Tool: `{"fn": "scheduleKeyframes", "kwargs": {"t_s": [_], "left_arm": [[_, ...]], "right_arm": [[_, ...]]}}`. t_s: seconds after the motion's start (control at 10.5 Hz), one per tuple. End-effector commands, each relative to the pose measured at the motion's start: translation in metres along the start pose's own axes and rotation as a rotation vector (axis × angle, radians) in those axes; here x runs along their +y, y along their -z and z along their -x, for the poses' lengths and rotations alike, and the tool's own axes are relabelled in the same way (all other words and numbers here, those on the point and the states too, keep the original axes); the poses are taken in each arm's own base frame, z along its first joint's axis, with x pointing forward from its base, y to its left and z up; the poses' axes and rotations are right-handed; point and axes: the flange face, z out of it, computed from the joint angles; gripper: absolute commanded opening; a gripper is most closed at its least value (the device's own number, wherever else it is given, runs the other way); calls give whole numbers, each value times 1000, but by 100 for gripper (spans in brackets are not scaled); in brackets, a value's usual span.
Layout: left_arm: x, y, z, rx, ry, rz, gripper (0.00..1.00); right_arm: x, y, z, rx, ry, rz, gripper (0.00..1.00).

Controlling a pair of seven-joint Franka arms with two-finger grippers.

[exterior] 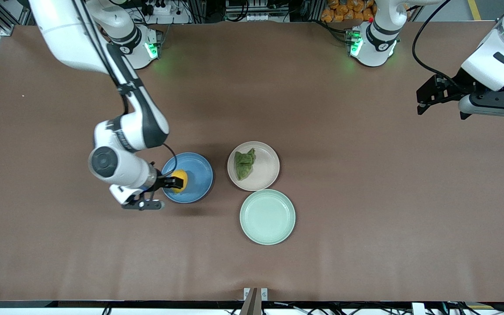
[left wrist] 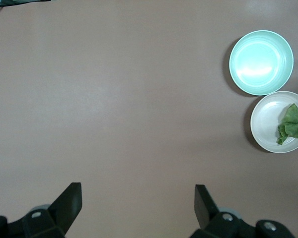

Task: Place lemon and lettuce in plates

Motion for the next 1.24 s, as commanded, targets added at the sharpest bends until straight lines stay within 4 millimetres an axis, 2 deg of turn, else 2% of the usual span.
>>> {"fn": "scheduleKeyframes", "kwargs": {"t_s": [0.0, 0.38, 0.67, 0.95, 1.15], "left_arm": [[-4, 5, -1, -5, 10, -1, 100], [-9, 5, -1, -5, 18, -3, 100], [-7, 5, -1, -7, 21, -2, 100], [-7, 5, -1, -5, 25, 0, 100], [-6, 5, -1, -7, 24, 1, 100]], "right_arm": [[27, 55, -15, -26, 1, -11, 100], [82, 128, -18, 28, -59, -33, 100], [120, 181, -12, 105, -75, -48, 100], [156, 222, 7, 113, -18, -50, 100], [162, 246, 29, 109, 55, -41, 100]]}}
